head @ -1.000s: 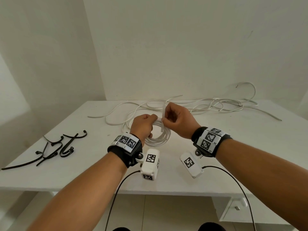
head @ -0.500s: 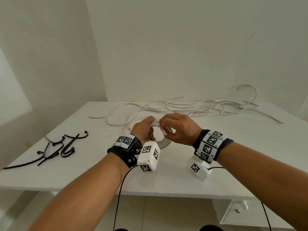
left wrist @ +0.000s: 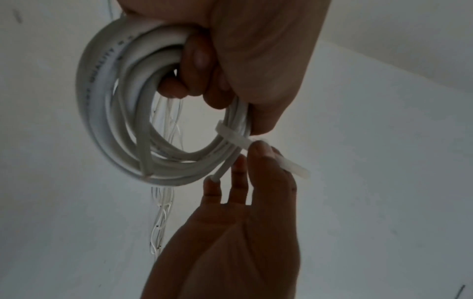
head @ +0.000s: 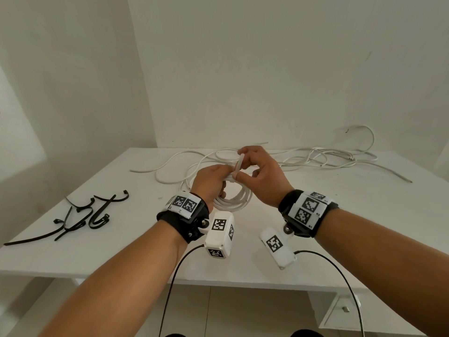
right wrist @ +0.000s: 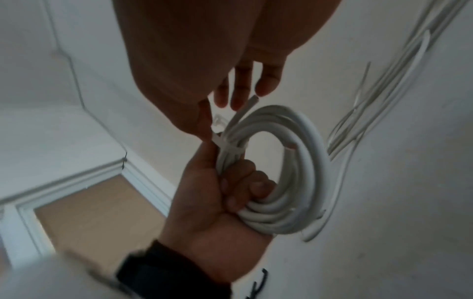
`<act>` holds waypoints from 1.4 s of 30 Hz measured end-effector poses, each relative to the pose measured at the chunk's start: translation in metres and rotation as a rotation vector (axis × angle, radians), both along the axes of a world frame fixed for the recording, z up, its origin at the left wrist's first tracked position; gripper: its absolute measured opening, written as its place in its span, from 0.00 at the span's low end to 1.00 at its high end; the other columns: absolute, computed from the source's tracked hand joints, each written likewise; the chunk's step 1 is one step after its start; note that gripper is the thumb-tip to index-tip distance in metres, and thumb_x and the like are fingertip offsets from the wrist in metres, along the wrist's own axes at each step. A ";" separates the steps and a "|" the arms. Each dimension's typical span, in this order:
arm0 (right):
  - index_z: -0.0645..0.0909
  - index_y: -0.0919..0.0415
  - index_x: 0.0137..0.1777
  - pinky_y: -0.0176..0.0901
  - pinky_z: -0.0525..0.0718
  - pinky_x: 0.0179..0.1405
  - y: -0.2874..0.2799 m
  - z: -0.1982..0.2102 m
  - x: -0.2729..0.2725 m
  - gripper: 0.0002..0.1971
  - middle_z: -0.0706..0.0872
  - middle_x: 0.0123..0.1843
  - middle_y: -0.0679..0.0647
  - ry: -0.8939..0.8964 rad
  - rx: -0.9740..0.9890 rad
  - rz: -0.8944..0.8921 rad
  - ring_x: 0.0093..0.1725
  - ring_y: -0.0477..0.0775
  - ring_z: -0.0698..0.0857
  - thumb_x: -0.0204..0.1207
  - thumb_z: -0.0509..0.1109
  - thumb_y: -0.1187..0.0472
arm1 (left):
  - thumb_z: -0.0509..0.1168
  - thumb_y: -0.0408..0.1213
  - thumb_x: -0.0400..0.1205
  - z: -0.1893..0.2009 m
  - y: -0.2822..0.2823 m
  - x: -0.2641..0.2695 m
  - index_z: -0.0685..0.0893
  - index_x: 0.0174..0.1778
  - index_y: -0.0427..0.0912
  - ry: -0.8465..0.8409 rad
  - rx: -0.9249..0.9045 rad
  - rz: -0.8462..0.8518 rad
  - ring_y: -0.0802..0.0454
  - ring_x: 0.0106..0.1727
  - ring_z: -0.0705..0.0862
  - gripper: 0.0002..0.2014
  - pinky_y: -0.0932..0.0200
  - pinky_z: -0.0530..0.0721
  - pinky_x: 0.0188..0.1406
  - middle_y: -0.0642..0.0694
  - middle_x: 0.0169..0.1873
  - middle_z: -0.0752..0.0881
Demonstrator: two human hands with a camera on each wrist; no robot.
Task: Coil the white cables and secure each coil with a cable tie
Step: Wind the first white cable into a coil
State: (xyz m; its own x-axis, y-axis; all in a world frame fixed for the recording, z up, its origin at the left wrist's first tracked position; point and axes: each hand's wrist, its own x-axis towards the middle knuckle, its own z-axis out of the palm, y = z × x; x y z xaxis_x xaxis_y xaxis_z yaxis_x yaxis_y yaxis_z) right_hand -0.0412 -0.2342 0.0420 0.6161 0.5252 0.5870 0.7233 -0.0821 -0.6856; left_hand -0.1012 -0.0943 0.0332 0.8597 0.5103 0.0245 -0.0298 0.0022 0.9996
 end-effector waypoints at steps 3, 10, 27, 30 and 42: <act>0.87 0.64 0.48 0.22 0.77 0.40 -0.002 0.008 0.003 0.07 0.91 0.47 0.49 0.107 -0.027 0.056 0.44 0.35 0.86 0.71 0.79 0.68 | 0.69 0.37 0.80 0.000 0.002 -0.002 0.85 0.28 0.46 -0.028 0.065 -0.021 0.56 0.19 0.67 0.13 0.59 0.71 0.23 0.53 0.17 0.72; 0.89 0.64 0.41 0.40 0.88 0.47 -0.004 0.009 0.009 0.03 0.93 0.44 0.49 0.162 0.001 0.058 0.45 0.47 0.92 0.70 0.78 0.70 | 0.70 0.35 0.81 0.002 0.004 -0.001 0.91 0.45 0.41 -0.062 0.106 -0.046 0.59 0.19 0.70 0.04 0.61 0.69 0.22 0.52 0.22 0.80; 0.83 0.61 0.41 0.34 0.78 0.34 0.004 0.016 -0.010 0.06 0.88 0.41 0.54 0.456 0.250 0.042 0.33 0.43 0.82 0.81 0.72 0.65 | 0.73 0.38 0.78 0.011 0.004 0.007 0.92 0.41 0.44 -0.163 0.010 0.153 0.53 0.25 0.73 0.04 0.60 0.73 0.24 0.46 0.30 0.83; 0.81 0.64 0.45 0.36 0.76 0.30 0.006 0.022 -0.014 0.03 0.89 0.43 0.59 0.608 0.338 0.150 0.30 0.48 0.77 0.81 0.70 0.68 | 0.73 0.40 0.77 0.015 0.003 0.008 0.92 0.42 0.45 -0.190 0.006 0.201 0.52 0.29 0.76 0.04 0.59 0.75 0.28 0.46 0.33 0.87; 0.90 0.66 0.36 0.45 0.73 0.30 0.011 0.026 -0.007 0.08 0.89 0.34 0.65 0.531 0.099 -0.081 0.25 0.50 0.73 0.73 0.77 0.62 | 0.73 0.36 0.78 0.011 0.000 0.003 0.89 0.35 0.44 -0.234 0.200 0.245 0.64 0.20 0.77 0.05 0.63 0.75 0.32 0.56 0.22 0.84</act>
State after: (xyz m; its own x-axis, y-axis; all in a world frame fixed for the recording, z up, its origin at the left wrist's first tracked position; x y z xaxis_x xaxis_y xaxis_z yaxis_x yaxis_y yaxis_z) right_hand -0.0487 -0.2229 0.0680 0.8775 0.4216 0.2286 0.2699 -0.0401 -0.9620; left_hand -0.0984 -0.0947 0.0441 0.6724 0.6650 0.3249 -0.2320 -0.2275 0.9457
